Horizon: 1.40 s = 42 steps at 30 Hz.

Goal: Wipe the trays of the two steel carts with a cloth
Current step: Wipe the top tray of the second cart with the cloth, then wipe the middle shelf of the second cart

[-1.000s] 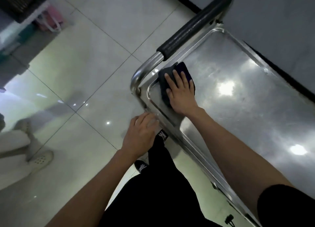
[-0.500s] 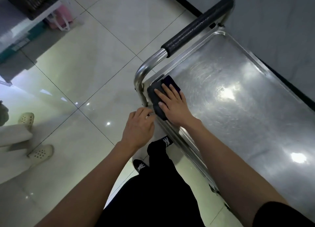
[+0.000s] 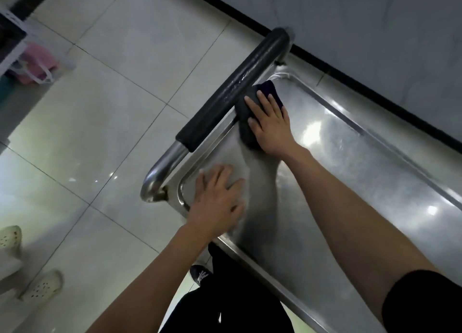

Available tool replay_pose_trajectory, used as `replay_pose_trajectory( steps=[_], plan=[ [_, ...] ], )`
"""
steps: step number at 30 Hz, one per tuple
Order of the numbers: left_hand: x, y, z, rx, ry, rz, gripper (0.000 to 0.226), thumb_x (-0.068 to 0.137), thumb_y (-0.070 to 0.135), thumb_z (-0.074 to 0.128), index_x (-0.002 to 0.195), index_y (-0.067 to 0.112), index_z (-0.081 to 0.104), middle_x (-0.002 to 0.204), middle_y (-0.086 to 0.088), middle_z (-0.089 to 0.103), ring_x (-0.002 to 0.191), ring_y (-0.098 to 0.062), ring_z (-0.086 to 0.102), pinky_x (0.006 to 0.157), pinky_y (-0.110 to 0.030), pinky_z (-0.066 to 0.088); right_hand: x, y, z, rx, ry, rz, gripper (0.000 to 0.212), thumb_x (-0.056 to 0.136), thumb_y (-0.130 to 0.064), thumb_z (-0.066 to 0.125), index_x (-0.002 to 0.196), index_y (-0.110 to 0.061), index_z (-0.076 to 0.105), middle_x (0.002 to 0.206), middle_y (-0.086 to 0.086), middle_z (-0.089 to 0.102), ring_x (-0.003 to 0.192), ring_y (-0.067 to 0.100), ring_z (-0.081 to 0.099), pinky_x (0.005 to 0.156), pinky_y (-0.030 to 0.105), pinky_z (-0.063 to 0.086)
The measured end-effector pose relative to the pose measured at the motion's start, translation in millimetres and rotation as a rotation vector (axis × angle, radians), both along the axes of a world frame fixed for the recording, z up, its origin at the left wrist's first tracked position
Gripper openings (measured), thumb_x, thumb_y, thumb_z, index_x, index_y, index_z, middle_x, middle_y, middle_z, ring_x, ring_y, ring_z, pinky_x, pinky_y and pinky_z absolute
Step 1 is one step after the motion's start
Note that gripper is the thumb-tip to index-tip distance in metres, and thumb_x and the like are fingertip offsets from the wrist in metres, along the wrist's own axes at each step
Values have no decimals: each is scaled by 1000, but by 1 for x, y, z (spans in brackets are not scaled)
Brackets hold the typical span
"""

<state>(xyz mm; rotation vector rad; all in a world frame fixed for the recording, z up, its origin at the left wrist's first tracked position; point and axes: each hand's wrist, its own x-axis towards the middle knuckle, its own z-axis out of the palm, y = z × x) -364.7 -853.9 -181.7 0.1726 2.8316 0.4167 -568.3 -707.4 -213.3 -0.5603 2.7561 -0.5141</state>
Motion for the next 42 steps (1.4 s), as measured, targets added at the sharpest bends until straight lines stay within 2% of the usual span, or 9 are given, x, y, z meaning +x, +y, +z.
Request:
replay_pose_trajectory(
  steps=[2,7,10,17,26,30,33,37,42],
  plan=[
    [-13,7,-7,-45,-57,-27,66,85,65,53,142,38,37,155,-7,19,148,-35,10,115,-71,8,-39,15,-4,5,2,-89,53,102,-48,26,154,-45,17,167,-4,9,154,21,3,120,51,6],
    [-19,7,-14,-131,-125,-103,94,76,70,63,152,36,20,160,-12,7,151,-41,-3,112,-76,7,-79,29,-7,0,46,-182,53,102,-47,28,155,-39,21,167,0,12,154,26,4,119,55,5],
    [-21,6,-15,-140,-180,-127,99,80,71,60,154,38,4,162,-9,-10,149,-39,-21,112,-75,-1,-64,24,-4,-40,29,-235,55,101,-47,30,155,-39,22,166,-1,13,154,24,3,121,52,1],
    [-26,7,-4,-152,-244,-169,95,86,71,53,156,36,-2,163,-5,-15,149,-37,-23,113,-75,1,34,50,-1,-33,-4,-325,56,101,-54,28,155,-41,19,167,-5,9,154,21,-4,122,49,-2],
    [-26,-5,18,-145,-188,-282,65,97,53,46,153,30,22,163,-13,7,150,-38,5,113,-69,19,233,59,17,69,-105,-657,63,100,-58,36,157,-42,13,167,-6,2,153,21,-9,122,49,1],
    [-8,-14,23,-96,-96,-393,43,96,42,46,134,21,47,145,-8,39,137,-31,31,104,-57,37,292,32,28,183,-105,-801,64,97,-53,48,154,-39,24,163,-3,19,148,30,14,112,53,26],
    [17,-19,26,-29,-56,-465,34,96,37,47,124,18,54,134,-6,49,127,-29,40,98,-51,42,310,15,36,192,-79,-882,59,93,-41,58,147,-33,39,155,0,35,131,34,36,98,50,43],
    [50,-27,28,56,-16,-463,35,98,34,47,128,20,58,137,-4,53,130,-26,41,104,-46,40,332,7,48,93,-75,-882,55,88,-28,63,141,-28,49,146,1,46,118,34,46,91,45,48],
    [89,-34,34,120,58,-404,38,99,33,50,133,20,60,140,-2,56,133,-23,45,110,-48,37,392,3,54,-156,41,-949,54,85,-23,66,138,-24,55,141,-1,52,119,26,50,101,41,46]
  ],
)
